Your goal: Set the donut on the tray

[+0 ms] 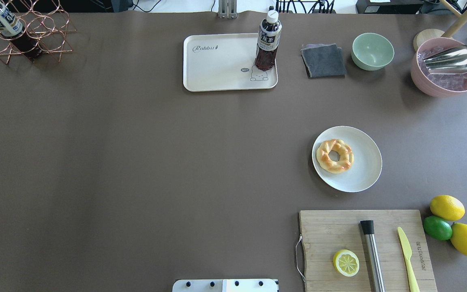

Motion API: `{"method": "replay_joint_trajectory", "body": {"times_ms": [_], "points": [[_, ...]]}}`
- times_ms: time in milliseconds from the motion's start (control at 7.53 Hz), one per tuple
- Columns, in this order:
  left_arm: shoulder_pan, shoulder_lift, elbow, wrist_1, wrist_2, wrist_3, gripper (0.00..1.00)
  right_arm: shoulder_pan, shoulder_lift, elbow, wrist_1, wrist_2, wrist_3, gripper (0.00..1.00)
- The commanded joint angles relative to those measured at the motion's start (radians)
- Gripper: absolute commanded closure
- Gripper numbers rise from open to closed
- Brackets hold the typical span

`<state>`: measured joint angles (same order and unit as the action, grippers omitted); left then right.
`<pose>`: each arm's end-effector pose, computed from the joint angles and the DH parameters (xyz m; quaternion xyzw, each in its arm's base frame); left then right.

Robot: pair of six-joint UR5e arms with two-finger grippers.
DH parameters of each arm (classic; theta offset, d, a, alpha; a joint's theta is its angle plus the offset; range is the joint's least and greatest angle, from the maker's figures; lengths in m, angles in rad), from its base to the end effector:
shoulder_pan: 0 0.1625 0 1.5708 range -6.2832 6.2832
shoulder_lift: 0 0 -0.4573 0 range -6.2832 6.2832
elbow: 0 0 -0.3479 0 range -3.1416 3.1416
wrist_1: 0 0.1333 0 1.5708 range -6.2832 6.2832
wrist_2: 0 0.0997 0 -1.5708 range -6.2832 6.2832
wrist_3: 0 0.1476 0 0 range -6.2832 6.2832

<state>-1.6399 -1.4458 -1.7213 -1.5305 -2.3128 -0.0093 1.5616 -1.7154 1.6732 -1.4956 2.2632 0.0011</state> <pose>-0.0603 -0.3856 0.7176 0.0039 0.3626 -0.0392 0.9311 0.0355 -0.3854 0.7400 0.0138 -0.3394 -0.0094 0.9405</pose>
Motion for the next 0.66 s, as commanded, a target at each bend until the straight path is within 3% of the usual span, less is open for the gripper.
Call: {"method": "replay_joint_trajectory", "body": {"times_ms": [0, 531], "points": [[-0.003, -0.004, -0.001, 0.0, 0.001, 0.003, 0.01, 0.0, 0.0, 0.0, 0.0, 0.001, -0.001, 0.0], [-0.005, -0.001, -0.006, -0.004, 0.003, 0.002, 0.01, 0.0, 0.0, 0.0, 0.0, 0.001, 0.0, 0.0]]}}
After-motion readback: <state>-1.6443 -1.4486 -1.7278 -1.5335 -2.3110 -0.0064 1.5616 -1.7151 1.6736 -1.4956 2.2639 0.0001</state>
